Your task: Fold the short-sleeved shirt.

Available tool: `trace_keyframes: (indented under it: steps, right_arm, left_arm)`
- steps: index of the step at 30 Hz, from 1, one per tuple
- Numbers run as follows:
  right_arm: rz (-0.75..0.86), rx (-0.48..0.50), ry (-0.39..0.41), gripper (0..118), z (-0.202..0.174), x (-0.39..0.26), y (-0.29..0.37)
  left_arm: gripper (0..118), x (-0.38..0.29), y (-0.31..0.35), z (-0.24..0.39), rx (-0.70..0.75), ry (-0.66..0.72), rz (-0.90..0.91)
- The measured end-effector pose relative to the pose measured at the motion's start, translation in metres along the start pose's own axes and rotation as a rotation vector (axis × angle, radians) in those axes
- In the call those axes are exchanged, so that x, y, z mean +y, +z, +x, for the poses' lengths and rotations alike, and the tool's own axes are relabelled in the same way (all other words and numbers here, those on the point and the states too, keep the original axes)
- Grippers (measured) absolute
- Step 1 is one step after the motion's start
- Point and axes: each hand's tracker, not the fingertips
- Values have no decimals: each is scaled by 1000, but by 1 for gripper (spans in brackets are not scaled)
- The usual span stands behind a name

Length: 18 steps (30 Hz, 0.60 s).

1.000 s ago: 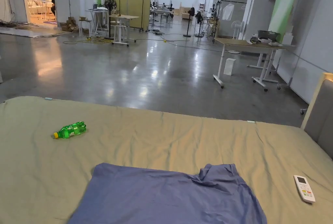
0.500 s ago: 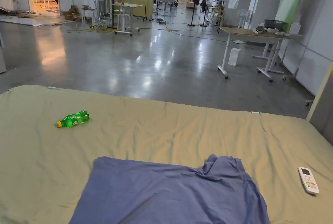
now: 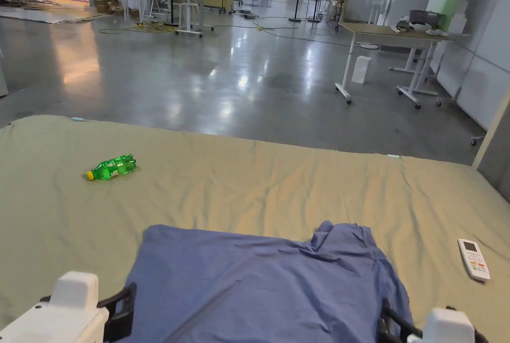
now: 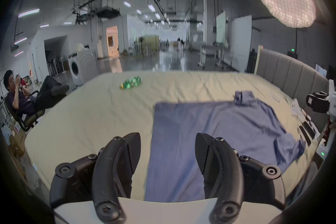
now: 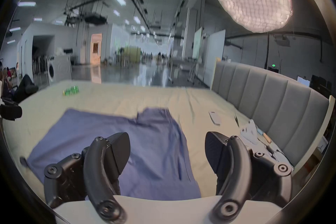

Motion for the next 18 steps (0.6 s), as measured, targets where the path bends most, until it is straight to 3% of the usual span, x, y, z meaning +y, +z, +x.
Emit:
trace_keyframes:
  steps: [3, 4, 6, 7, 9, 10, 18]
  right_arm:
    - [79, 20, -14, 72, -8, 14, -9]
    - [107, 27, -13, 58, -12, 19, -9]
    - [139, 17, 4, 19, -21, 31, -8]
    - [149, 7, 14, 14, -24, 34, -8]
    - [182, 19, 15, 5, -27, 38, -7]
    - [170, 31, 7, 0, -30, 41, -8]
    - [177, 51, 23, 0, -37, 44, -10]
  left_arm:
    - [59, 22, 3, 12, 10, 23, 95]
    - [51, 28, 4, 16, 8, 32, 124]
    - [20, 38, 7, 23, 5, 29, 164]
    - [14, 42, 7, 27, 16, 18, 176]
    - [3, 47, 10, 33, 35, -3, 196]
    - [3, 49, 11, 35, 25, -5, 204]
    - [0, 51, 20, 34, -2, 39, 165]
